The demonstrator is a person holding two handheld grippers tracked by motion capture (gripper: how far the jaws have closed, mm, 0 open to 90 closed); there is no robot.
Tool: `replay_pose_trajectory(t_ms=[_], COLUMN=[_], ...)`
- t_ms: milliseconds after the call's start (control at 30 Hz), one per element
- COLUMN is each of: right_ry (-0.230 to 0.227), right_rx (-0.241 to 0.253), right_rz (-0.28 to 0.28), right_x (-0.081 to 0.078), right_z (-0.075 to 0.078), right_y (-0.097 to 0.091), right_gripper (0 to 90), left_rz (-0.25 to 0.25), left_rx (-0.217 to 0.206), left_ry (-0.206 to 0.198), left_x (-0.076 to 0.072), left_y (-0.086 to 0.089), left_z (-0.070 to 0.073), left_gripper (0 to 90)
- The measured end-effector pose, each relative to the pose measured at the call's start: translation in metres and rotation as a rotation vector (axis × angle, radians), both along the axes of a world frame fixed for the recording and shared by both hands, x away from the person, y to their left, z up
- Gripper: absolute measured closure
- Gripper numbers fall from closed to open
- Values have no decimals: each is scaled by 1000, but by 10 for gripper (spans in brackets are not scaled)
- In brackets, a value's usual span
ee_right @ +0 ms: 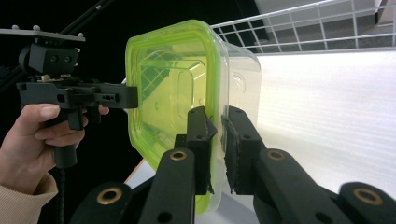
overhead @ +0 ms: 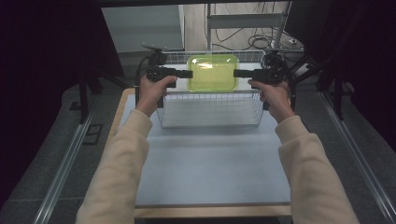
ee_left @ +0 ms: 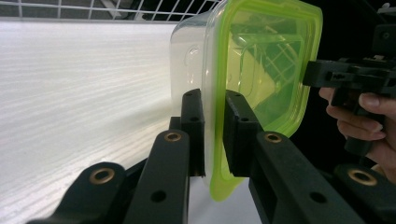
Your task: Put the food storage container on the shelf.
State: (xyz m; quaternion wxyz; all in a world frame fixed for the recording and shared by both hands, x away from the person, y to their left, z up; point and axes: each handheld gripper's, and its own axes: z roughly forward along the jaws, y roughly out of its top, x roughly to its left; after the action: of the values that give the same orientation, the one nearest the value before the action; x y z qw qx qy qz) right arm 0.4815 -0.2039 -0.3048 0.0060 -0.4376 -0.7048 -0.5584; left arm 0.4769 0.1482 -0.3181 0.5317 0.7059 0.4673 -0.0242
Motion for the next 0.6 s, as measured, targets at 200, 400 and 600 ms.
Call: replay_pose_trajectory(t_ms=[200, 400, 600], right_ry=[22, 39, 48], right_rx=[-8, -4, -14], right_rz=[-15, -24, -47], right_x=[9, 15, 22], right_z=[-5, -8, -10], right_y=[4, 3, 3], right_gripper=[811, 808, 796], left_rz=[16, 22, 34], left_rx=[7, -18, -27], left_ry=[22, 31, 40], left_x=[9, 15, 23], left_y=[0, -1, -2], left_z=[-6, -7, -6], left_gripper=[801, 800, 793])
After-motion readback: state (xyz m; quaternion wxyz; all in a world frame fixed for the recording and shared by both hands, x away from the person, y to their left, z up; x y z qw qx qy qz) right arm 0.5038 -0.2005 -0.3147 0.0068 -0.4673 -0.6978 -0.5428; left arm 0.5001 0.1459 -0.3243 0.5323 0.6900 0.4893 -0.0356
